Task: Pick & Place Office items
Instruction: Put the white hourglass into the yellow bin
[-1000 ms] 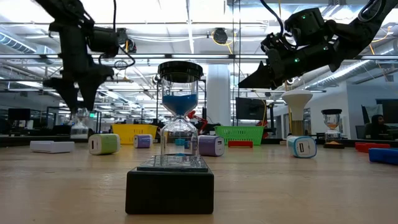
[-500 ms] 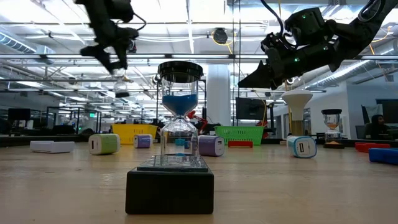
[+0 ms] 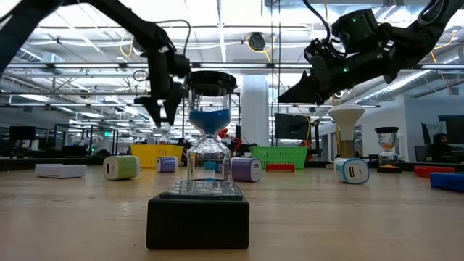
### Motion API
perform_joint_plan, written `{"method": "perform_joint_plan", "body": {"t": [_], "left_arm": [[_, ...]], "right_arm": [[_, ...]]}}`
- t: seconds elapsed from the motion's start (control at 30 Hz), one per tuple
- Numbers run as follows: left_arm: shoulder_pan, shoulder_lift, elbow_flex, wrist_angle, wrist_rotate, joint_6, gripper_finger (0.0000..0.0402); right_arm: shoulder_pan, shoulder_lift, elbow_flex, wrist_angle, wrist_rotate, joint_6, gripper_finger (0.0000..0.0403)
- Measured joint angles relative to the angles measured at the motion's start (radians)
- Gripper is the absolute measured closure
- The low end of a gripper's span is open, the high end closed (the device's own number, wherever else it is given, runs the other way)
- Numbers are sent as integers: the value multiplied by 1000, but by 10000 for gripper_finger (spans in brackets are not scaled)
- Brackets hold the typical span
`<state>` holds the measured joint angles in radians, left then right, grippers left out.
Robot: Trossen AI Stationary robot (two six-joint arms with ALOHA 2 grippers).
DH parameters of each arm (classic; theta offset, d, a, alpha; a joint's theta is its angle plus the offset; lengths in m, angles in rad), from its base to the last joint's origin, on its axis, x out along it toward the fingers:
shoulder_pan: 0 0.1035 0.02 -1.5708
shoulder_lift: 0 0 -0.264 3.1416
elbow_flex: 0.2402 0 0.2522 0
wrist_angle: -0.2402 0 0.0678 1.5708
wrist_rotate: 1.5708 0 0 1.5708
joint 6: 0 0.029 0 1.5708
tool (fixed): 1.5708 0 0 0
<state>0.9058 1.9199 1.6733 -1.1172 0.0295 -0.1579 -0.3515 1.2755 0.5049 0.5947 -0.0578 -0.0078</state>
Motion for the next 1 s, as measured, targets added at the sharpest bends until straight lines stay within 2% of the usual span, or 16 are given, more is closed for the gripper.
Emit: {"method": "perform_joint_plan", "body": {"t": [0.3,0.53,0.73,1.0], "left_arm": [[0,26,0,6,-58,2,188],[-5,26,-70,61,-98,2,188],[0,26,-75,76,-101,4,185],[-11,26,-76,75,-123,22,132]], "right_arm": [[0,0,0,-3,0,-3,403],[0,0,0,-4,0,-4,403],[0,0,0,-4,0,-6,403],[0,0,0,-4,0,-7,403]]}}
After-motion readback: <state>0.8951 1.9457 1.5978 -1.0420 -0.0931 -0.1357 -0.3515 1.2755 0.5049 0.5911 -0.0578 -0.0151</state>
